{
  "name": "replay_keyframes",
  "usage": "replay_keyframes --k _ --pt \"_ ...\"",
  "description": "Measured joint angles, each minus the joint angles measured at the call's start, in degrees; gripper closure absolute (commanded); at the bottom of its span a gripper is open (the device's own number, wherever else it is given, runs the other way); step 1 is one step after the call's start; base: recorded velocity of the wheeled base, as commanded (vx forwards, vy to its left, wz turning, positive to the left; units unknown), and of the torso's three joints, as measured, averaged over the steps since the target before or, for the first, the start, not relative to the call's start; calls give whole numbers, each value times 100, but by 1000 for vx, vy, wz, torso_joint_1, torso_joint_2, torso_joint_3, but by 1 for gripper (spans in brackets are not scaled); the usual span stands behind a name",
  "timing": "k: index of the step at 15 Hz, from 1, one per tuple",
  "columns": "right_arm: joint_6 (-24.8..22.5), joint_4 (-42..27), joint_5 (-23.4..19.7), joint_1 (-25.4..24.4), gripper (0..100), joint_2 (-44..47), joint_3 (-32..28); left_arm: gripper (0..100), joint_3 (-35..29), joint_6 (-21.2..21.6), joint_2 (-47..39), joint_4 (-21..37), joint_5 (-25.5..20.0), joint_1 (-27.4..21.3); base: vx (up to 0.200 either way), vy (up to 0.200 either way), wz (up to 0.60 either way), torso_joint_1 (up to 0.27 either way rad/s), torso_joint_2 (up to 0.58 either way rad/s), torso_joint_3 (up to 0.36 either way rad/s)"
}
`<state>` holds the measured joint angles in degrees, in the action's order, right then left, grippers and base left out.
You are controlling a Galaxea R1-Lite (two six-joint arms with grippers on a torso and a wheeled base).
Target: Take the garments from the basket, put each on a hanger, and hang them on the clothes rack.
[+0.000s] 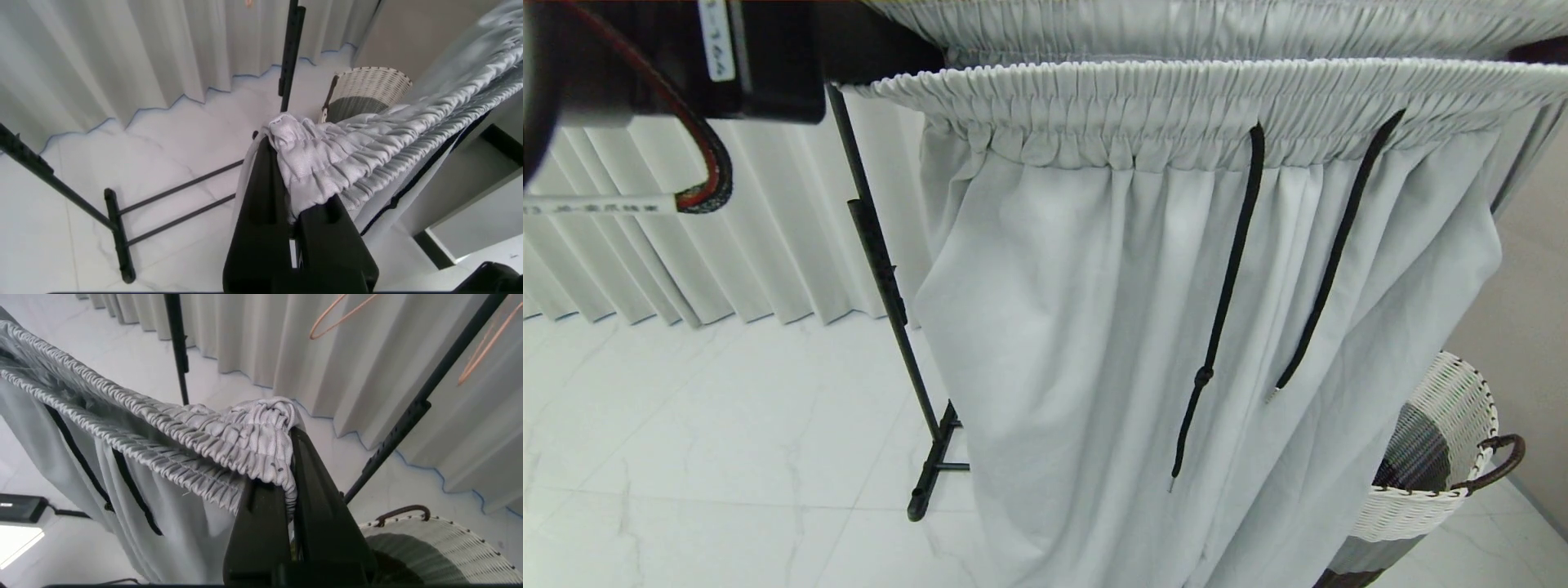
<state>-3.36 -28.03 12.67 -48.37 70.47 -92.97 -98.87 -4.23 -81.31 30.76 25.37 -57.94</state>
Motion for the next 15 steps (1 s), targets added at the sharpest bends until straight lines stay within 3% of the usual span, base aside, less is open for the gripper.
replay_keyframes --k 9,10,15 --pt "-2 -2 -24 -5 100 69 13 100 24 2 -5 2 2 -7 0 0 0 0 0 0" --pt "-2 -22 -24 -7 0 83 11 100 24 2 -5 2 2 -7 0 0 0 0 0 0" --pt "-5 -11 -71 -38 0 20 176 100 13 11 -27 11 150 9 0 0 0 0 0 0"
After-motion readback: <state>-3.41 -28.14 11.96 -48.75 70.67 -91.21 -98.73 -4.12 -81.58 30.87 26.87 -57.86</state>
